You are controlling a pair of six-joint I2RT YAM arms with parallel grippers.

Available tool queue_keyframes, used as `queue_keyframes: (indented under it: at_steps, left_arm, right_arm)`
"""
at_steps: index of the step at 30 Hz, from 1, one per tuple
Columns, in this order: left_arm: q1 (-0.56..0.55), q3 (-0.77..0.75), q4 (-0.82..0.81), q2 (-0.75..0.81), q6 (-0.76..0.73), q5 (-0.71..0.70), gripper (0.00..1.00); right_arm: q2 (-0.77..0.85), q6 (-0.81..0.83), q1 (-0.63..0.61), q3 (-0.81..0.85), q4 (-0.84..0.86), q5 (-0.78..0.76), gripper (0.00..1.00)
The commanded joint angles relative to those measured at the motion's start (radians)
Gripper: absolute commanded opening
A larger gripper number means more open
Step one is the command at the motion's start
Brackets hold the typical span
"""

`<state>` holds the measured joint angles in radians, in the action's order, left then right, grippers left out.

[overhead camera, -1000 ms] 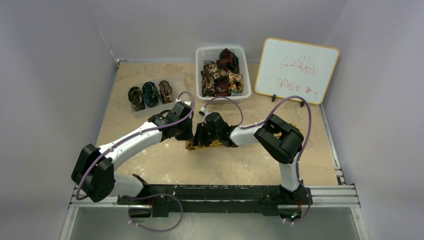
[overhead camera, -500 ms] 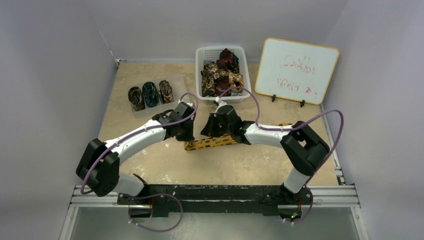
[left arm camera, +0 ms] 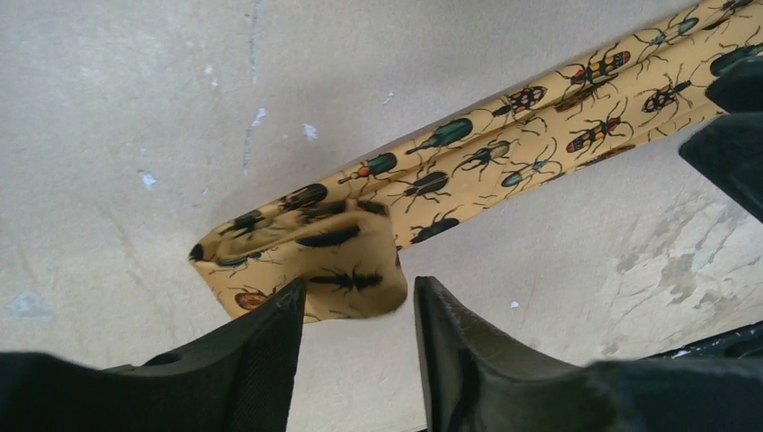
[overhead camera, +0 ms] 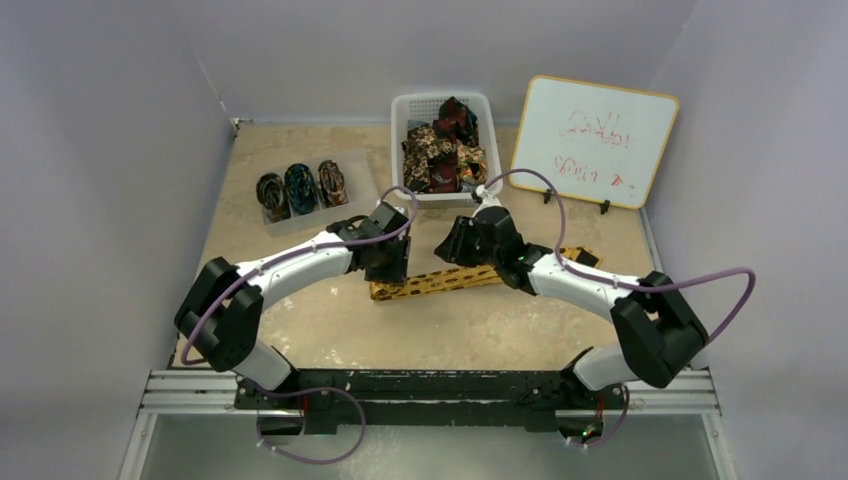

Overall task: Roll the ties
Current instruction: Roll the tie at the center of the board.

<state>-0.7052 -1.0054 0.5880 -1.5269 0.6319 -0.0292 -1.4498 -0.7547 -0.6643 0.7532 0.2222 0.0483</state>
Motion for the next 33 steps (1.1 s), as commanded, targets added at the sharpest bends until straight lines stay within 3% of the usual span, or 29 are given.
queue_keyframes:
  at_steps: [1, 9, 13, 16, 20, 23, 27, 28, 32, 33]
  left_arm:
    - [-0.027, -0.050, -0.055, -0.039, -0.021, 0.024, 0.49]
    - [-0.028, -0.057, -0.103, -0.066, 0.026, 0.088, 0.52]
    - [-0.029, -0.024, -0.125, 0.042, 0.064, 0.066, 0.56]
    - [-0.029, 0.011, -0.130, 0.170, 0.075, 0.038, 0.60]
    - [-0.008, 0.074, -0.130, 0.299, 0.073, 0.004, 0.66]
    - [0.078, 0.147, -0.148, 0.356, 0.082, 0.071, 0.67]
    - [0.262, 0.284, -0.207, 0.453, 0.082, 0.211, 0.69]
    - [0.298, 0.326, -0.227, 0.472, 0.081, 0.254, 0.70]
    - [0.406, 0.419, -0.291, 0.496, 0.097, 0.330, 0.70]
    - [0.419, 0.423, -0.286, 0.500, 0.093, 0.330, 0.70]
  right_arm:
    - [0.055, 0.028, 0.009, -0.025, -0.027, -0.025, 0.40]
    - [0.110, 0.062, 0.014, -0.019, -0.072, -0.037, 0.54]
    - [0.118, 0.097, 0.015, -0.013, -0.052, 0.016, 0.64]
    - [0.134, 0.129, 0.015, -0.025, 0.004, 0.060, 0.77]
    - [0.127, 0.249, 0.015, -0.007, 0.099, 0.129, 0.81]
    - [0.085, 0.352, 0.004, 0.024, 0.162, 0.203, 0.77]
    - [-0.016, 0.563, -0.101, 0.116, 0.118, 0.170, 0.80]
    - [-0.032, 0.629, -0.139, 0.129, 0.116, 0.148, 0.87]
    - [-0.095, 0.829, -0.252, 0.161, 0.125, -0.038, 0.86]
    - [-0.107, 0.861, -0.258, 0.178, 0.105, -0.025, 0.86]
